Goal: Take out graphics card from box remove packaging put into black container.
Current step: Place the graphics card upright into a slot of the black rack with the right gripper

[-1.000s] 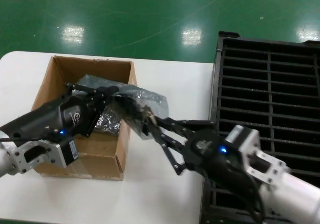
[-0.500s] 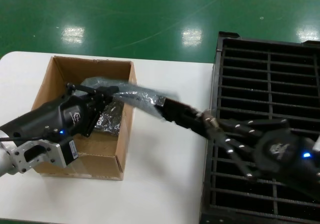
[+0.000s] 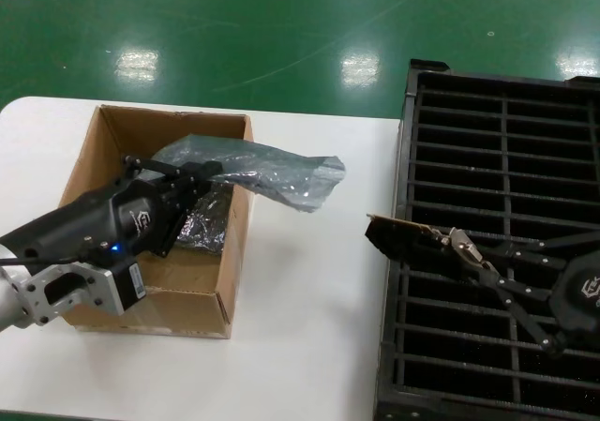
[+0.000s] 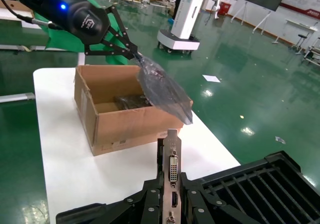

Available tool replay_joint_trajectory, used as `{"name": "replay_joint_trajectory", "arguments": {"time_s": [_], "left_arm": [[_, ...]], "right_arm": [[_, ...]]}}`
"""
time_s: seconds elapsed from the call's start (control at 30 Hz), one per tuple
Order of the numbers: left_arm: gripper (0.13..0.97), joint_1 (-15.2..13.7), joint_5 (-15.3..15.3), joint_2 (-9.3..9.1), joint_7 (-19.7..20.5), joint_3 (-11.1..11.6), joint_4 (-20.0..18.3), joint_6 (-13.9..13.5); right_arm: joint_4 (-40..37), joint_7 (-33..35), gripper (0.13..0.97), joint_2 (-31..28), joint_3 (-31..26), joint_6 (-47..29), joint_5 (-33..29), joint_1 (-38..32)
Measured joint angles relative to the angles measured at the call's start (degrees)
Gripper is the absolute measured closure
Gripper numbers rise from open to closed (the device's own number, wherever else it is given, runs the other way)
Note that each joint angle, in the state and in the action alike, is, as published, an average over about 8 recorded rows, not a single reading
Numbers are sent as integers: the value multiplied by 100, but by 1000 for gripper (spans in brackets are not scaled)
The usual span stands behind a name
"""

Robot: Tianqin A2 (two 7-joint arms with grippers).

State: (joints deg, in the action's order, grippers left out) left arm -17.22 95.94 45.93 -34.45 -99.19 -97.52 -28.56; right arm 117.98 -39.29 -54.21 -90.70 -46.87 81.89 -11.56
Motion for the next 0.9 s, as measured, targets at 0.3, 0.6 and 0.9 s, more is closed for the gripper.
{"name": "replay_joint_trajectory", "arguments": {"time_s": [0.3, 0.6, 0.9], "left_arm": [[957, 0, 0, 0, 0, 0, 0, 0], [957, 0, 0, 0, 0, 0, 0, 0], [957, 0, 0, 0, 0, 0, 0, 0]], "right_arm": [[0, 1, 907, -12, -11, -22, 10, -30], [-11, -310, 907, -344, -362, -814, 199, -860], [-326, -842, 907, -593, -1065, -2397, 164, -2476]]}}
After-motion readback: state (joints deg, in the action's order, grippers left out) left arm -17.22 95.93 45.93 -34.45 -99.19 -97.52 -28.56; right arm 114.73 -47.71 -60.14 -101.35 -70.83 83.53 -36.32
